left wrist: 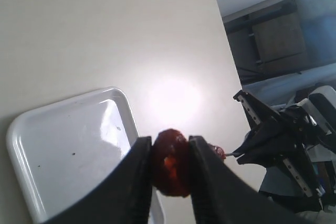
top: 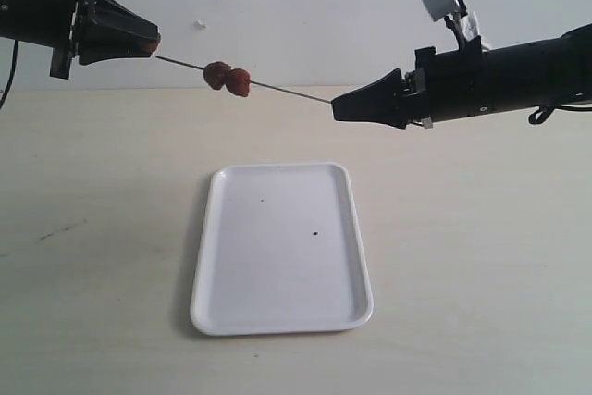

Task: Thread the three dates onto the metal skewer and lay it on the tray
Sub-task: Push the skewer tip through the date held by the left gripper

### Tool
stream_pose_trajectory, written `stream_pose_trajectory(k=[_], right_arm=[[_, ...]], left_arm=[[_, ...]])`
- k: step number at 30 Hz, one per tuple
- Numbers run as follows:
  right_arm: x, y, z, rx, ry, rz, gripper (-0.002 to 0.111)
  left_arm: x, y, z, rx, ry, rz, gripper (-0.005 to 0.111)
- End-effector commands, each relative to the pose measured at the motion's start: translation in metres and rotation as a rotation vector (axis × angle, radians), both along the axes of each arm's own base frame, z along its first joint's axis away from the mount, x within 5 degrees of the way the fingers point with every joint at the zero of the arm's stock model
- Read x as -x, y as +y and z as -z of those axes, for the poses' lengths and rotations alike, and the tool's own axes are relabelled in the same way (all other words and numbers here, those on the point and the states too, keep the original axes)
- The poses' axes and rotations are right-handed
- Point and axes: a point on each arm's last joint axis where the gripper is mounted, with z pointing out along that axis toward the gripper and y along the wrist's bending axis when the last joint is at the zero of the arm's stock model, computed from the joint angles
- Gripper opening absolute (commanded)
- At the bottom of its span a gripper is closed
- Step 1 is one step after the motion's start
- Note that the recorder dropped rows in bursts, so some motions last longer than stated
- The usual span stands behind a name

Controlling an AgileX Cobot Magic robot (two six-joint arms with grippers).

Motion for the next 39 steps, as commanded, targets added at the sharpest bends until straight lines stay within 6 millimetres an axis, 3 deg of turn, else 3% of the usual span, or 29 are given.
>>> stream_pose_trajectory(k=[1, 11, 22, 33, 39], right_arm=[[-0.002, 0.002, -0.004, -0.021, -0.029, -0.001, 0.0], [-0.002, 0.0, -0.005, -0.021, -0.043, 0.003, 0.0], [-0.003, 0.0, -0.005, -0.024, -0.043, 0.008, 0.0], [-0.003, 0.0, -0.005, -0.029, -0.043, 0.012, 0.0], [-0.003, 0.0, -0.005, -0.027, -0.043, 0.011, 0.0]], left_arm=[[0.001, -0.001, -0.003, 0.014, -0.01, 0.0, 0.024], [-0.001, 0.014, -0.003, 0.012, -0.01, -0.034, 0.024], [0.0, 0.011, -0.003, 0.009, -0.01, -0.026, 0.024], [-0.005, 0.009, 0.014, 0.021, 0.026, -0.023, 0.024], [-0.007, 0.007, 0.01, 0.064, 0.019, -0.036, 0.024]])
